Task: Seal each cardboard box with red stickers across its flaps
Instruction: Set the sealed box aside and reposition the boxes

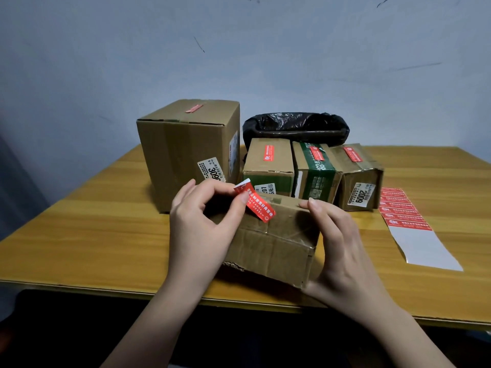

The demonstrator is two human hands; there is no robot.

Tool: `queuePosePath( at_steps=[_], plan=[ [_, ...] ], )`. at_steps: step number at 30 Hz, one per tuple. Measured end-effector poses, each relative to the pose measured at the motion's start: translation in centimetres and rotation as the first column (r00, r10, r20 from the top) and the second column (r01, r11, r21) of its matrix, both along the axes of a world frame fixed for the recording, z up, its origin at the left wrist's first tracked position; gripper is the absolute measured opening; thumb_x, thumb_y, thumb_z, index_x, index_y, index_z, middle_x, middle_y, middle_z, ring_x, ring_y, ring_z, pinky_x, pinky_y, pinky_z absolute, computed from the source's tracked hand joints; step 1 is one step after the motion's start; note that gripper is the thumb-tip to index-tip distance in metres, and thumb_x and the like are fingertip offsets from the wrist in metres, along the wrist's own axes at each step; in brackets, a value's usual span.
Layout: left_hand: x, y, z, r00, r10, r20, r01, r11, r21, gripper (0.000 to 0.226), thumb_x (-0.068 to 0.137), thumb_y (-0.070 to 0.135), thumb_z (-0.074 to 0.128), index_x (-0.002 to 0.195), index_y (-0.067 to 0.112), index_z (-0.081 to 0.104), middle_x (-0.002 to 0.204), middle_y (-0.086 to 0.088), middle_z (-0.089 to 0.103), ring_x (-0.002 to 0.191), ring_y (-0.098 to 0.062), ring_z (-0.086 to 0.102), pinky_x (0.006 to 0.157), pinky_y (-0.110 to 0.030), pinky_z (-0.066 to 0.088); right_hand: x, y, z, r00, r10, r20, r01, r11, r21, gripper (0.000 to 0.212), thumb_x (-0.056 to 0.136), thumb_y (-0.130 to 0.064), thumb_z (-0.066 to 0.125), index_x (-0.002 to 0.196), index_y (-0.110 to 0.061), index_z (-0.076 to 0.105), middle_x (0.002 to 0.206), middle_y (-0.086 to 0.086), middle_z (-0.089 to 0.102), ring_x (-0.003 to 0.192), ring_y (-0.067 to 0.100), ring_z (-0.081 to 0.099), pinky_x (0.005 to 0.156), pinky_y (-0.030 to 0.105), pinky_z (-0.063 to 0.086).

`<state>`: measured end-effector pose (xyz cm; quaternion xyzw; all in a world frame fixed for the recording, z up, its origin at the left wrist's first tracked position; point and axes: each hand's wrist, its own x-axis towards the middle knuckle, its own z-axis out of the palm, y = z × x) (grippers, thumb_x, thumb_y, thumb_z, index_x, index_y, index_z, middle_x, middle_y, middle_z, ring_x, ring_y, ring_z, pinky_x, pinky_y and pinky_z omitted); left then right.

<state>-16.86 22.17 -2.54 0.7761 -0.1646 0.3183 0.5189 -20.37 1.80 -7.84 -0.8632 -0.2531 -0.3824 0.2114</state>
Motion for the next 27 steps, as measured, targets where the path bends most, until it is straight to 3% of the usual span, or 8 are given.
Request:
queuePosePath(
  at_steps=[5,9,14,18,23,27],
  plan=[
    [-0.1,-0.3,0.1,1.000,-0.001,0.004,0.001,1.000,-0.012,0.016,0.081,0.047,0.062,0.080,0.031,0.059,0.088,0.022,0.065,0.107,-0.028,0.059,0.093,-0.055,0.047,0.1,-0.1,-0.1,1.000,-0.002,-0.011,0.002,1.000,-0.004,0.088,0.086,-0.063,0.053,0.149,-0.017,0.011,0.145,0.009,0.032,0.140,0.009,0.024,0.114,0.026,0.019],
    [-0.1,-0.3,0.0,1.000,-0.010,0.015,0.011,0.999,-0.053,0.019,0.077,0.050,0.061,0.081,0.031,0.060,0.091,0.019,0.066,0.107,-0.029,0.059,0.093,-0.055,0.047,0.1,0.1,0.0,1.000,0.000,-0.017,0.001,1.000,0.016,0.091,0.084,-0.062,0.056,0.150,-0.017,0.011,0.144,0.010,0.034,0.138,0.013,0.028,0.114,0.027,0.021],
    [-0.7,-0.7,0.0,0.992,-0.016,0.124,0.020,0.999,-0.030,0.007,0.081,0.044,0.060,0.081,0.037,0.057,0.090,0.025,0.063,0.105,-0.026,0.061,0.091,-0.056,0.048,0.1,0.1,0.0,0.999,0.022,-0.029,-0.021,0.999,0.048,0.103,0.077,-0.057,0.066,0.153,-0.022,0.006,0.145,0.009,0.034,0.139,0.010,0.027,0.114,0.028,0.023],
    [-0.6,-0.9,-0.1,0.989,-0.044,0.141,0.053,0.997,-0.060,0.005,0.081,0.041,0.061,0.080,0.040,0.056,0.089,0.018,0.064,0.102,-0.026,0.061,0.084,-0.041,0.053,0.1,0.2,0.0,0.999,0.022,-0.044,-0.019,0.997,0.075,0.106,0.073,-0.055,0.071,0.151,-0.019,0.008,0.142,0.012,0.038,0.135,0.015,0.033,0.113,0.033,0.028],
    [-0.3,-1.3,-0.5,0.980,-0.055,0.191,0.067,0.996,-0.057,0.007,0.085,0.034,0.061,0.087,0.038,0.056,0.087,0.022,0.062,0.087,-0.003,0.061,0.074,-0.012,0.046,0.2,0.4,0.1,0.998,0.042,-0.054,-0.036,0.994,0.107,0.103,0.078,-0.061,0.065,0.151,-0.016,0.008,0.143,0.011,0.039,0.134,0.017,0.036,0.112,0.031,0.028],
    [-0.2,-1.6,-0.7,0.967,-0.033,0.253,0.045,0.998,-0.042,0.010,0.087,0.027,0.061,0.091,0.035,0.056,0.086,0.028,0.058,0.086,0.007,0.058,0.073,-0.006,0.043,0.2,0.5,0.1,0.998,0.038,-0.052,-0.031,0.993,0.117,0.105,0.077,-0.061,0.066,0.151,-0.014,0.008,0.143,0.008,0.038,0.135,0.015,0.035,0.112,0.032,0.029]
  ],
)
